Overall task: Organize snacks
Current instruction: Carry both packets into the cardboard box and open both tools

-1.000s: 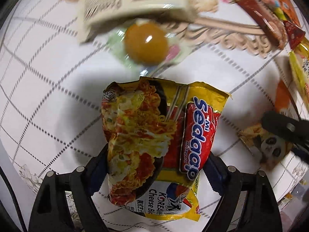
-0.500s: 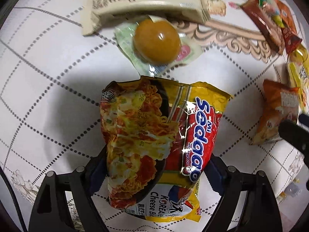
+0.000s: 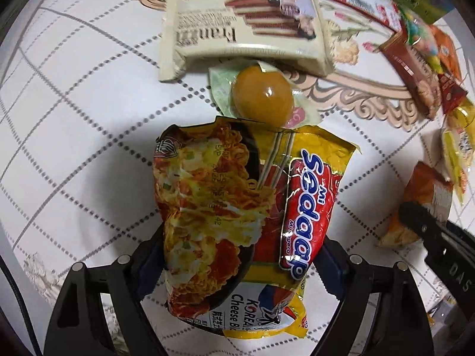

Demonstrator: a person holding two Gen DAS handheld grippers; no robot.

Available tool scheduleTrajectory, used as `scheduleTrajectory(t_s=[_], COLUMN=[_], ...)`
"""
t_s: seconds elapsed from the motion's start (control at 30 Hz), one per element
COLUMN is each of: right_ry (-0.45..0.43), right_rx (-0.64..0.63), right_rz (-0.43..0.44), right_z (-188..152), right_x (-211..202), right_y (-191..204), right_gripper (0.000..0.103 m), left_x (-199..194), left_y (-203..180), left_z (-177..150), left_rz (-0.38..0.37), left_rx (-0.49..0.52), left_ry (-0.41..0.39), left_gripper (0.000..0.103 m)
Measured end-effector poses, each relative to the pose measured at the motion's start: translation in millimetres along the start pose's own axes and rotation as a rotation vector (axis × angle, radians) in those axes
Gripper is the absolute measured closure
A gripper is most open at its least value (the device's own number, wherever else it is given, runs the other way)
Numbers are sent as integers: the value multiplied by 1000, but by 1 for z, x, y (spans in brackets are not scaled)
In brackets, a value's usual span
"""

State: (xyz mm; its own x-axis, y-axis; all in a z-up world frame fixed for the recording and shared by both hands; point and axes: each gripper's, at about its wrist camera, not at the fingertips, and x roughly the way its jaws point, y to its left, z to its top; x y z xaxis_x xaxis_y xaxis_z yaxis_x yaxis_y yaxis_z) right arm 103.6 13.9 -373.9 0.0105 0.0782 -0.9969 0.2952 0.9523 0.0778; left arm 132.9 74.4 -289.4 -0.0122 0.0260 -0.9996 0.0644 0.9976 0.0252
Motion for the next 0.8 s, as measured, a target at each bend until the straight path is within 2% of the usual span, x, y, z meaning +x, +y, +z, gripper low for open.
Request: scheduleTrajectory(t_s=[0.1, 0.23, 0.33, 0.4, 0.47, 0.53, 0.6, 0.7, 0.8], right_ry=[-4, -43, -93, -136, -174, -215, -244, -285, -287], right_rx=[-23, -78, -116, -143, -169, -189, -202, -217, -219], right_rz=[78, 173, 231, 270, 291, 318, 326, 306, 289], right_z=[-6, -4, 13, 33, 49, 74, 101, 148, 203], right_x=[-14, -57, -91, -128, -173, -208, -230, -256, -263], right_y=[-1, 2, -1, -10, -17, -26, -35, -30, -28], right_gripper=[58, 58, 58, 58, 58, 58, 58, 58, 58], left_x=[-31, -84, -129, -172, -195, -222, -233, -243, -234], left_y=[5, 3, 1, 2, -2, -13, -23, -43, -58], left_z=[2, -11, -4, 12, 27, 55, 81, 141, 195], left_rz=[-21, -56, -100, -144, -173, -218, -221, -180, -155], left_rx=[-8, -6, -19, -31, -32, -43, -51, -73, -79], left_ry=[-25, -108, -170, -225, -262, -293, -319, -362, -345], left_gripper=[17, 17, 17, 17, 16, 16, 16, 16, 16])
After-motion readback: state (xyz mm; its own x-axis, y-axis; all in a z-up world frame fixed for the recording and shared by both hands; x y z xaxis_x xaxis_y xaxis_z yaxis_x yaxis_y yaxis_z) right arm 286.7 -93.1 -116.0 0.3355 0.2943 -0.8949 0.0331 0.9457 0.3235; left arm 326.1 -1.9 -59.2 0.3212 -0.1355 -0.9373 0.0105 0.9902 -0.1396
